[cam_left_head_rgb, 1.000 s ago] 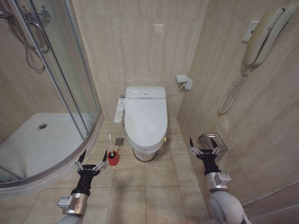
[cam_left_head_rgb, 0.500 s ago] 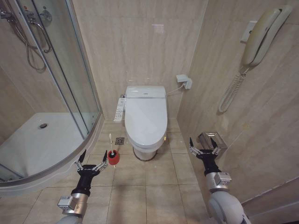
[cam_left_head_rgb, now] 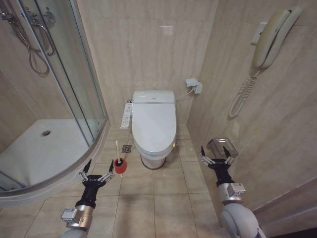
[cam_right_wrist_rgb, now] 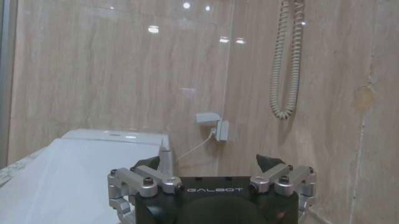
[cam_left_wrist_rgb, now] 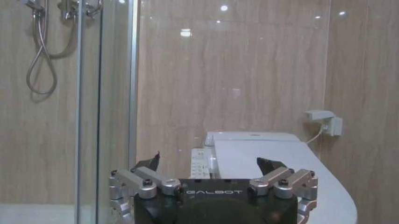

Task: Open the toilet lid, clean the toilet bowl with a toilet brush, close the toilet lid, and flush.

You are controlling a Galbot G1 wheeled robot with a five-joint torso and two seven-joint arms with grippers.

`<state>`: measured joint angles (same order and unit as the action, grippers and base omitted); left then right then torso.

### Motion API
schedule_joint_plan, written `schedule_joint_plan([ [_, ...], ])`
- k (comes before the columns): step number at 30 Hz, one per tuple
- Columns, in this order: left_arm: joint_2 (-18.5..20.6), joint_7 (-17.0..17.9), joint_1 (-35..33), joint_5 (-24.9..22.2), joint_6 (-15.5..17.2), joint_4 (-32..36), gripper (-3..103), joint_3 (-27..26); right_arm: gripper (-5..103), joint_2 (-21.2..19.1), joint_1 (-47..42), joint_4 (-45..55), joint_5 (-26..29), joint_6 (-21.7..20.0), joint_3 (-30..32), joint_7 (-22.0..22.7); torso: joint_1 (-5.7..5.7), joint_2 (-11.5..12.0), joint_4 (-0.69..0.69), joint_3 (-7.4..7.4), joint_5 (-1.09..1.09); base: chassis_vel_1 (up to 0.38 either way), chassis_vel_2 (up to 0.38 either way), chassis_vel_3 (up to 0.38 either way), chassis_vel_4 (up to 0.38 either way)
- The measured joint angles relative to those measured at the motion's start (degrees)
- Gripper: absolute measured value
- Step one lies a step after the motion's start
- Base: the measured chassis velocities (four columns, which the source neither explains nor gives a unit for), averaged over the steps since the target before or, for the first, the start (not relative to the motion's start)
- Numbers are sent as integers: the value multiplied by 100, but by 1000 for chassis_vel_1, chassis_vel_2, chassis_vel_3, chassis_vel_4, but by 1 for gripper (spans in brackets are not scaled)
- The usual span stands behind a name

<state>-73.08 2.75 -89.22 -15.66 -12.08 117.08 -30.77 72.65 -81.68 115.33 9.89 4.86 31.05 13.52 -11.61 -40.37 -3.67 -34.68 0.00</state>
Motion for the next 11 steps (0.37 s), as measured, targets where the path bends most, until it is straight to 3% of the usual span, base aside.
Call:
schedule_joint_plan([
  [11, 0, 0, 2, 0, 0, 0, 100, 0, 100, 0, 0, 0, 0, 0, 0, 0, -2, 1, 0, -1, -1, 0, 0, 0, 0],
])
